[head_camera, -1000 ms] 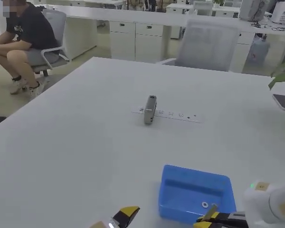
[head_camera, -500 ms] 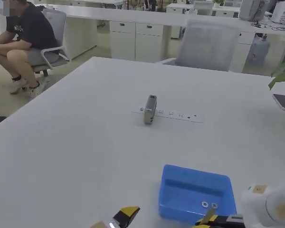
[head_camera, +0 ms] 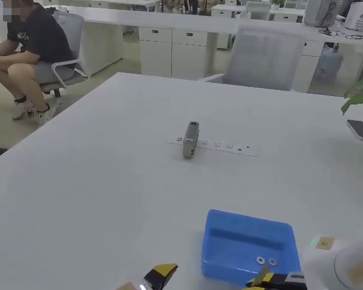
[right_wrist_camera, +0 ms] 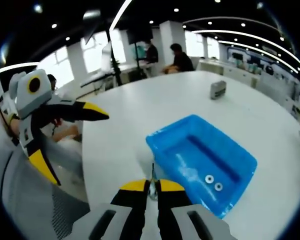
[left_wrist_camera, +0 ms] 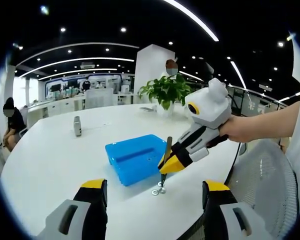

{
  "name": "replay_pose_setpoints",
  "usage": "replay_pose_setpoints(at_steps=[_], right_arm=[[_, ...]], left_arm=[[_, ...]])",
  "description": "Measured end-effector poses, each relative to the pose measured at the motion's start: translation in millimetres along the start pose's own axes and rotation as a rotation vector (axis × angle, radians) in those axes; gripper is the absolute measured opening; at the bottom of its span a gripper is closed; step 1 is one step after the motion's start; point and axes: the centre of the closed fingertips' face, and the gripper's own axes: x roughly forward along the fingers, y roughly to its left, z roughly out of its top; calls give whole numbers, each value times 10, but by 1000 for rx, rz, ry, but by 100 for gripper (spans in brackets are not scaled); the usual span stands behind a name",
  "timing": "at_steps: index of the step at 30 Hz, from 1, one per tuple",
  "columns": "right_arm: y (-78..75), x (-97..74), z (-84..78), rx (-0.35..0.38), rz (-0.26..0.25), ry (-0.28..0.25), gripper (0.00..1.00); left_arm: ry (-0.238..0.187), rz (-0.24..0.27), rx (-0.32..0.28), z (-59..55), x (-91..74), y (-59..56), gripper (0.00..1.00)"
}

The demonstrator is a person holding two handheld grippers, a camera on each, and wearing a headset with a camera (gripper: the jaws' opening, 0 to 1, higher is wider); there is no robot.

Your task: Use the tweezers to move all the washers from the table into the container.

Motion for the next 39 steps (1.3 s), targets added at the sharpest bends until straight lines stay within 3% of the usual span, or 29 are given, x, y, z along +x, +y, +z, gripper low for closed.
replay_pose_setpoints(at_steps=[5,10,14,19,25,30,36,39], right_arm=[[28,18,-64,-60,-1,10,4],[26,-1,-58,-69,-4,6,3],[44,-14,-39,21,9,-29,3],[42,-85,-15,37,0,-43,3],[-25,-215,117,88,-17,-105,3],[-29,-276,160,100,-11,-115,3],[-37,-367,293,218,40,-201,3],[-76,-394,305,255,45,-214,3]], left_arm=[[3,0,1,-4,1,0,79],[8,-4,8,-11,7,-7,78],[6,-5,7,-9,8,-7,78],[6,-4,8,-8,6,-5,78],[8,-6,12,-11,7,-11,78],[6,-4,12,-9,6,-7,78],[5,-2,11,-8,6,-3,78],[6,-1,12,-10,5,-1,77]])
